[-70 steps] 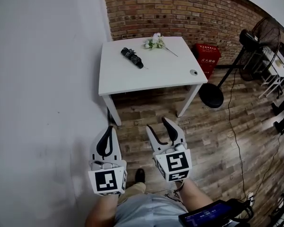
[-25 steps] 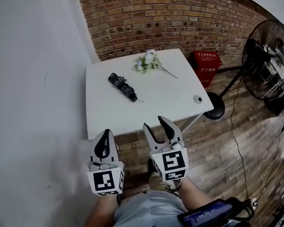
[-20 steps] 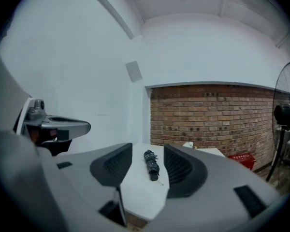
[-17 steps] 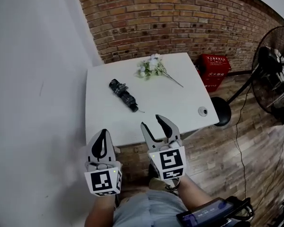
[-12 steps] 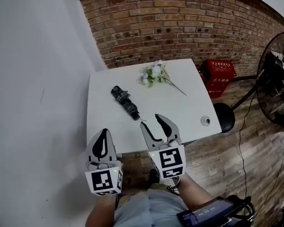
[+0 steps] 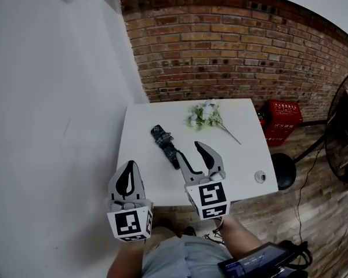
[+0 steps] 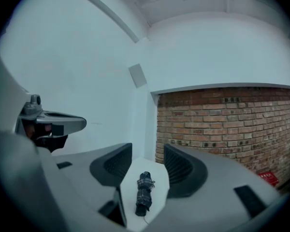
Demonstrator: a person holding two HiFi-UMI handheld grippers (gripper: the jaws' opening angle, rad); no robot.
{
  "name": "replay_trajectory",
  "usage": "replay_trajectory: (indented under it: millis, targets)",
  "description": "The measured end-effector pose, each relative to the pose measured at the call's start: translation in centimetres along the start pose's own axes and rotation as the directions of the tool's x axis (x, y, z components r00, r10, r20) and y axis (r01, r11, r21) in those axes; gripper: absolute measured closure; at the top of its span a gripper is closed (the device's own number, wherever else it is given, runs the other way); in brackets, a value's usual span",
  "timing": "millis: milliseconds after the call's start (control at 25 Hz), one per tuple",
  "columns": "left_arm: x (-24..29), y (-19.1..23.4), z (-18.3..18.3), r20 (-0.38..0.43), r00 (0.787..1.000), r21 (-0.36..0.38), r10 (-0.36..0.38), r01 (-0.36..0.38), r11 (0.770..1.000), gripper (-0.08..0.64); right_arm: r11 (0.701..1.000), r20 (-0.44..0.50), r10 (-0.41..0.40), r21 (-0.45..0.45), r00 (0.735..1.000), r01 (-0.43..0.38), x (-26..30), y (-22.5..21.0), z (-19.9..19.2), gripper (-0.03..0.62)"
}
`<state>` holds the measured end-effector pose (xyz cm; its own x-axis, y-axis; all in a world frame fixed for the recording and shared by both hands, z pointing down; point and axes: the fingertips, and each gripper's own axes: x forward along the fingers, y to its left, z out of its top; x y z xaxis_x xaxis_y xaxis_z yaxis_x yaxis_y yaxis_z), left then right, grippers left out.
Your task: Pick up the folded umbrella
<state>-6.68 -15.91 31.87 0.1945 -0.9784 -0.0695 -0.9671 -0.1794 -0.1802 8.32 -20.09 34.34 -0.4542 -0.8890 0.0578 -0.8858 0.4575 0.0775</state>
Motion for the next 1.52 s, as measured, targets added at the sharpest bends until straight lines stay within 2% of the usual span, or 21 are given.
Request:
replay_trajectory:
  millis: [160,480,880,1160,1520]
  targets:
    - [0.6,1.2,-0.3,-0.006,1.000,-0.016,0.023,-0.023,1.000,0.554,1.000,-0.001,0.011,-0.010,1.000,-0.011,1.2,0.1,0.3,0.380]
    - [2.8,2.6,-1.8,-0.023,1.000,-0.028,0.018,-0.019,0.999,0.554,1.000,-0.035,0.022,-0.013,0.999,-0.023,4.6,0.5,-0.7,0.379]
    - [7.3,5.3,-5.6,-0.092,0.996,-0.062,0.005,-0.011,0.998,0.554,0.999,-0.131,0.040,0.002,0.991,-0.040,10.2,0.5,-4.2,0.368]
    - [10.2,6.5,-8.7,-0.120,0.992,-0.088,-0.032,0.022,0.996,0.554,0.997,-0.235,0.074,0.020,0.969,-0.071,13.9,1.2,-8.4,0.308]
    - [12.4,8.6,-10.9,-0.150,0.988,-0.092,-0.037,0.024,0.996,0.553,0.996,-0.345,0.086,0.030,0.935,-0.081,17.2,2.1,-13.4,0.290]
